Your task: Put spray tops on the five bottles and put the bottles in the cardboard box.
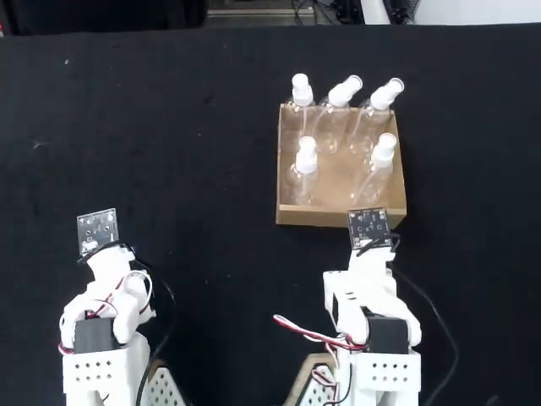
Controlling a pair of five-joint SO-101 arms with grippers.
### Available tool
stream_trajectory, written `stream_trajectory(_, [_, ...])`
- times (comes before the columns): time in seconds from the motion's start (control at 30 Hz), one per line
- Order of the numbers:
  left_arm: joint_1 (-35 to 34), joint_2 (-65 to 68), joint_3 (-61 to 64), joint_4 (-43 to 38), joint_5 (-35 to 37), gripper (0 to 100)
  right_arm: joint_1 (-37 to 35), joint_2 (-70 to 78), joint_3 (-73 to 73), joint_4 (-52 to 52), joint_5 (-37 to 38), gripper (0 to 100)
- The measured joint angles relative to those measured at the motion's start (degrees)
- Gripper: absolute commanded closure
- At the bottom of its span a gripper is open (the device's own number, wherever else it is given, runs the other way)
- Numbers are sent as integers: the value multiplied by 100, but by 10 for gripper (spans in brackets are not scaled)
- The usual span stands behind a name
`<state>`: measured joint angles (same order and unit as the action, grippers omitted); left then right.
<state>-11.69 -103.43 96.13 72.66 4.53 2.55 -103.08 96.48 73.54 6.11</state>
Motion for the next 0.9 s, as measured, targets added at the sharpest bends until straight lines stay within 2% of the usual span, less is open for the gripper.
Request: stream_trajectory(0.9, [53, -97, 0, 0, 0, 970, 0, 0, 0, 0, 0, 967])
